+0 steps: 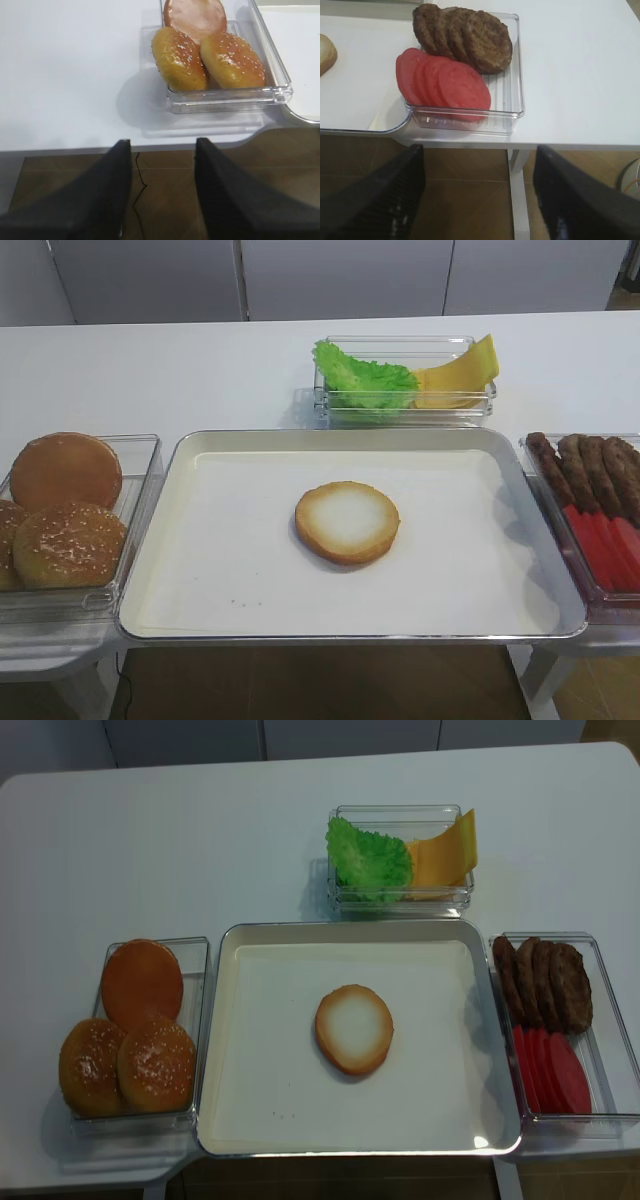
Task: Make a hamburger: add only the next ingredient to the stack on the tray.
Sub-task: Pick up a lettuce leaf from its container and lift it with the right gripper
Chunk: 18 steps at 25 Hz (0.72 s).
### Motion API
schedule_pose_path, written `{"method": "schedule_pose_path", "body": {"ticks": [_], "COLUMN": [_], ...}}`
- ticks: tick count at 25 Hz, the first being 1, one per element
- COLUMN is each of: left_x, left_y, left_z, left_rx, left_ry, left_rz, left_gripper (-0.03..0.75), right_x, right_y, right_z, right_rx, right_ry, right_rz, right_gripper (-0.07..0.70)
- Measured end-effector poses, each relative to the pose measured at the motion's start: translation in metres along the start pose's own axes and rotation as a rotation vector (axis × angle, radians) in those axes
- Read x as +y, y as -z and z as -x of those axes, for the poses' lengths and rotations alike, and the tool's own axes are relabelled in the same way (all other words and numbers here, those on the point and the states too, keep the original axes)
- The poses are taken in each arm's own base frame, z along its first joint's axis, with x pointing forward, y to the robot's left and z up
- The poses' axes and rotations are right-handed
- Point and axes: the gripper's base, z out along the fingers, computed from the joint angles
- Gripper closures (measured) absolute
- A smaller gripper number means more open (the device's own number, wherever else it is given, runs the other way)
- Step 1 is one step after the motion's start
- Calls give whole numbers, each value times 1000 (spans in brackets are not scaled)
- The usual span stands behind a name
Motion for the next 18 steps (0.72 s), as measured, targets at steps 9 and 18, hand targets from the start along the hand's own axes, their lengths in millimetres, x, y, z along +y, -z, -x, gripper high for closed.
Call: {"method": "schedule_pose_path", "body": {"ticks": [9,18], "left_x": [0,0], "left_y": [0,0], "left_z": [0,0], "left_rx": [0,0], "left_ry": [0,0], "left_rz": [0,0], "left_gripper": [407,407], "right_x": [0,0], "right_y": [0,0], "right_z": [0,0], "right_rx": [0,0], "right_ry": [0,0], "right_rz": [0,0], "right_gripper": [119,119]}}
